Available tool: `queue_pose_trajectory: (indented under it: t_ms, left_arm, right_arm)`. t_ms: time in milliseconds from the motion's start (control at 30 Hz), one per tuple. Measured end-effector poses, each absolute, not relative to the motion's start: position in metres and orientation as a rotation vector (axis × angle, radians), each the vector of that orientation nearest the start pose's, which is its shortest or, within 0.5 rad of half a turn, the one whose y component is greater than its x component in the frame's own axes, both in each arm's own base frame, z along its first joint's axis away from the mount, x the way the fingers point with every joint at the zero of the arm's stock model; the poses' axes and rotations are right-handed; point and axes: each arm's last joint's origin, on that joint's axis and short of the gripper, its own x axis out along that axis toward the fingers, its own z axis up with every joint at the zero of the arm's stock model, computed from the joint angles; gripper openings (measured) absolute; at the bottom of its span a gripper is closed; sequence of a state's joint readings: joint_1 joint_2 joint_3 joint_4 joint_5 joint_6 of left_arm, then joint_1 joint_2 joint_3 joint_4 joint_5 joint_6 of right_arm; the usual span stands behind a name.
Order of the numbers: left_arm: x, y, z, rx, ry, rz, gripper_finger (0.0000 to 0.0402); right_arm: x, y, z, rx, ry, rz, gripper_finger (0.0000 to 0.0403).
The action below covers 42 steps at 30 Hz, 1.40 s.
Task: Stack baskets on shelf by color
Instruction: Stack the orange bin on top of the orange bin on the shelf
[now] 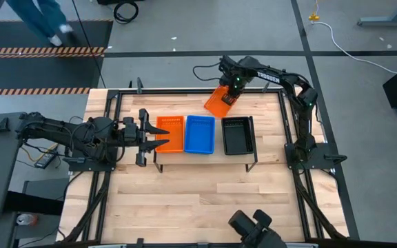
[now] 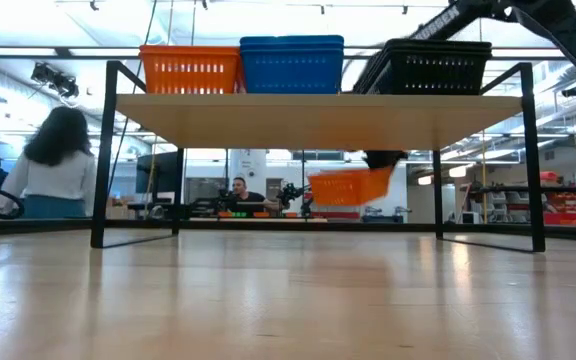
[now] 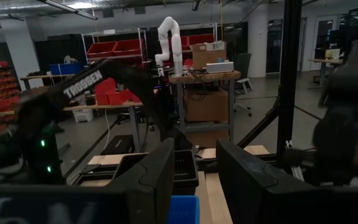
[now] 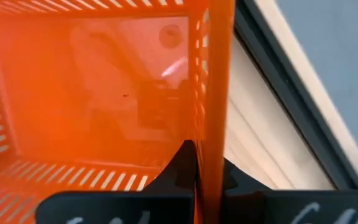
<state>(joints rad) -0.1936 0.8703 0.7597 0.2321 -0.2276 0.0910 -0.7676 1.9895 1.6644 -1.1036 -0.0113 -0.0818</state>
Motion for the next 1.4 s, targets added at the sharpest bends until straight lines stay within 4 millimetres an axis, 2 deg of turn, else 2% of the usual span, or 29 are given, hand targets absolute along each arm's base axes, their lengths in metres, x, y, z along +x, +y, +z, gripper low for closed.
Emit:
queue_pose_trajectory:
  t_ms: [133,300,467,600,733,867,1067,1200,1400]
  left_arm:
    - [0.193,-0.031,0.350,0.065,-0.117,0.039,0.0126]
    - [0.193,-0.031,0.350,0.065,-0.117,0.039,0.0126]
    - [0.193,-0.031,0.350,0.065,-0.118,0.039,0.0126]
    - [0.193,-0.031,0.350,0.065,-0.118,0.039,0.0126]
    - [0.193,-0.031,0.350,0.065,-0.118,0.040,0.0126]
    - [0.193,-0.031,0.350,0.065,-0.119,0.040,0.0126]
    - [0.193,-0.031,0.350,0.058,-0.122,0.039,0.0126]
    - [0.193,-0.031,0.352,0.061,-0.138,0.040,0.0126]
    - [0.183,-0.027,0.363,0.092,-0.215,0.117,0.0126]
  right_arm:
    - [0.292,-0.259,0.265,0.442,1.340,-0.544,0.0004]
    - [0.294,-0.240,0.323,0.331,1.276,-0.623,0.0004]
    - [0.295,-0.215,0.382,0.209,1.122,-0.676,0.0004]
    - [0.296,-0.188,0.423,0.147,0.975,-0.635,0.0004]
    - [0.301,-0.161,0.447,0.137,0.871,-0.493,0.0004]
    - [0.315,-0.131,0.454,0.132,0.817,-0.331,0.0004]
    - [0.343,-0.095,0.450,0.073,0.768,-0.194,0.0004]
    - [0.360,-0.080,0.439,0.054,0.783,-0.145,0.0004]
    - [0.378,-0.077,0.419,0.041,0.845,-0.139,0.0005]
